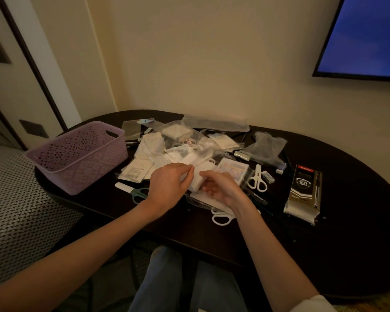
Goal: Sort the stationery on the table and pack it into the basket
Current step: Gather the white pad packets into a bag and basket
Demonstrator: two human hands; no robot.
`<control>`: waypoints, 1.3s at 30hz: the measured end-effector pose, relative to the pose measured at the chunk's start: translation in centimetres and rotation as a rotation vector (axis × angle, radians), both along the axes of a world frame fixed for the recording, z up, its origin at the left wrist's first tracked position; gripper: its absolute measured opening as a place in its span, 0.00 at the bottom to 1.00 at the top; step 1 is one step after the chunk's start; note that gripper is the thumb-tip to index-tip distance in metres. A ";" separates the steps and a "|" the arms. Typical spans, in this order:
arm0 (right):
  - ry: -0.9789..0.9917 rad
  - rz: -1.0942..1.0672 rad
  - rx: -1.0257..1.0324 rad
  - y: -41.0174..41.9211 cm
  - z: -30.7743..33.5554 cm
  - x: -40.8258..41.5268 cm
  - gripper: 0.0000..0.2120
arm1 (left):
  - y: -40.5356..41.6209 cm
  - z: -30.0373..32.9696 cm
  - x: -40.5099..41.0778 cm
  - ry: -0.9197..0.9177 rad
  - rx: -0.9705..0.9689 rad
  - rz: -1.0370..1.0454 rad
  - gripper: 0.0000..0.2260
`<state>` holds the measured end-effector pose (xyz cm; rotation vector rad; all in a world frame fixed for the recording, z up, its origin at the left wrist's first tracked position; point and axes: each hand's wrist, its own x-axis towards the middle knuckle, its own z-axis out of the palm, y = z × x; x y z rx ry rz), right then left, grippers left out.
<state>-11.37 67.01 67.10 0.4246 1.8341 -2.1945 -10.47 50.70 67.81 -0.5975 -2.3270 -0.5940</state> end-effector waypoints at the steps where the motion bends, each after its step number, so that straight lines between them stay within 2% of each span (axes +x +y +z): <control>1: 0.001 0.015 0.000 -0.1 0.0 0.1 0.11 | -0.1 0.1 0.1 0.010 0.006 0.002 0.12; 9: 0.086 -0.008 -0.157 -0.6 -0.2 -0.4 0.05 | -0.3 -0.2 1.0 0.101 0.040 -0.016 0.14; 13: 0.147 0.058 -0.211 -1.1 0.1 -0.7 0.03 | -0.2 -0.3 1.6 0.130 0.010 -0.031 0.13; 16: 0.169 0.079 -0.194 -1.2 0.1 -1.0 0.03 | -0.5 -0.4 1.7 0.135 0.021 -0.049 0.13; 24: 0.199 0.110 -0.046 -2.0 -0.7 -1.5 0.13 | -1.4 -0.4 1.1 0.098 0.059 -0.022 0.13; 31: 0.176 0.058 -0.019 -1.9 0.3 -2.4 0.04 | -1.0 -0.3 1.2 0.072 0.055 -0.096 0.14; 35: 0.147 -0.012 -0.050 -2.5 0.1 -2.8 0.09 | -1.1 -0.6 0.9 0.016 0.046 -0.094 0.14; 39: 0.166 -0.022 -0.075 -2.9 -0.1 -2.6 0.06 | -1.0 -0.7 0.9 -0.006 0.049 -0.110 0.15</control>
